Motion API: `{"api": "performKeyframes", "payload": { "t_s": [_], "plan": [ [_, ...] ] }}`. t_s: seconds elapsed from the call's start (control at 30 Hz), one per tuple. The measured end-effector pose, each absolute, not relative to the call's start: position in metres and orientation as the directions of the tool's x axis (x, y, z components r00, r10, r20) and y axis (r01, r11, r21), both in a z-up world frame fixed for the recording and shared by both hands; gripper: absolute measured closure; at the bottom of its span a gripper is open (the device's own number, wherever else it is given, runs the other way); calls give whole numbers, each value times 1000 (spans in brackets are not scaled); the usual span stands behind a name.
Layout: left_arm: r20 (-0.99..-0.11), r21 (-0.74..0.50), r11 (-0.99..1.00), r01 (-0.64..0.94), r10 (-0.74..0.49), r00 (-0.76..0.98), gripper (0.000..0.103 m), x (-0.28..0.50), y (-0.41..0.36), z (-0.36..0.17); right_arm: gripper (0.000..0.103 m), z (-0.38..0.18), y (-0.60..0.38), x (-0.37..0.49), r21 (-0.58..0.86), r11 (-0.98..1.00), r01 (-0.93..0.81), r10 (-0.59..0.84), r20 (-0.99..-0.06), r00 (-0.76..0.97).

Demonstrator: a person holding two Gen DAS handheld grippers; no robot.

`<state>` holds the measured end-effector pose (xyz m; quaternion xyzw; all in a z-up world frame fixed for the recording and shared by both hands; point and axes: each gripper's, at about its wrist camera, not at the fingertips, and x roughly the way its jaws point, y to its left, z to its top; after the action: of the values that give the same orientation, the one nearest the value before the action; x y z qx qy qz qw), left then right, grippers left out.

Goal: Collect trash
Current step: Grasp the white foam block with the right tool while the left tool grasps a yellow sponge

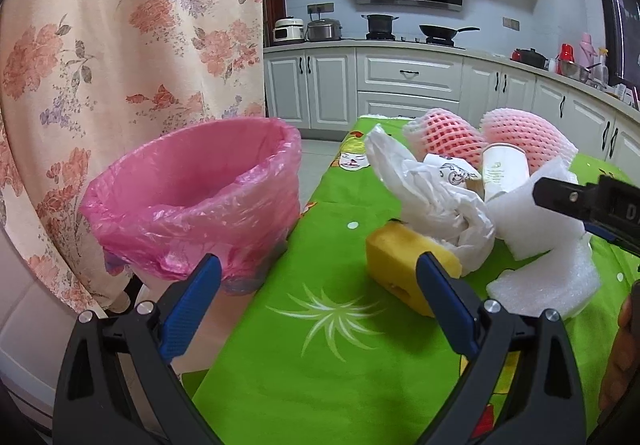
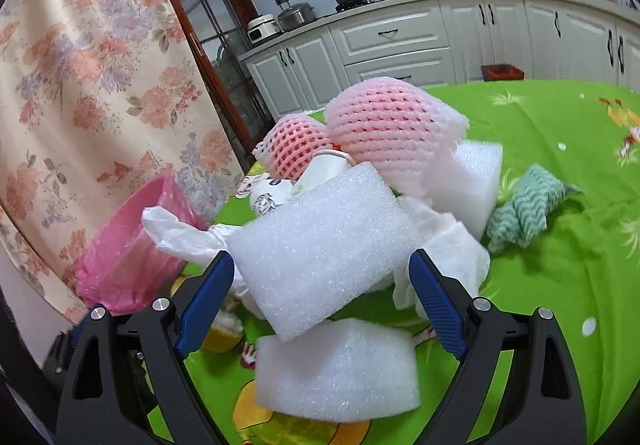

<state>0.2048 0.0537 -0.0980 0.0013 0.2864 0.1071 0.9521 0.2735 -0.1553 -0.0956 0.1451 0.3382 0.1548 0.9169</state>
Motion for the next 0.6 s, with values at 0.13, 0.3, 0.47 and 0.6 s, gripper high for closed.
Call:
{"api": "performKeyframes", "payload": {
  "t_s": [0.13, 0.3, 0.47, 0.6],
  "plan": [
    [-551, 56, 980, -192, 191, 812, 8, 211, 49, -98, 36, -97, -155, 276, 316, 926, -204, 359, -580, 732],
    [-567, 31, 984, -175, 162, 808, 8, 220, 41, -98, 42, -91, -162, 268, 268, 932, -243, 355, -553, 754],
    [-594, 3, 988, -156, 127, 794, 8, 233, 29, -101, 43, -83, -177, 251, 234, 937, -261, 347, -521, 779],
    [-597, 7, 991, -134, 111, 795, 9, 244, 16, -104, 43, -77, -193, 240, 226, 936, -270, 350, -492, 797]
  ]
}}
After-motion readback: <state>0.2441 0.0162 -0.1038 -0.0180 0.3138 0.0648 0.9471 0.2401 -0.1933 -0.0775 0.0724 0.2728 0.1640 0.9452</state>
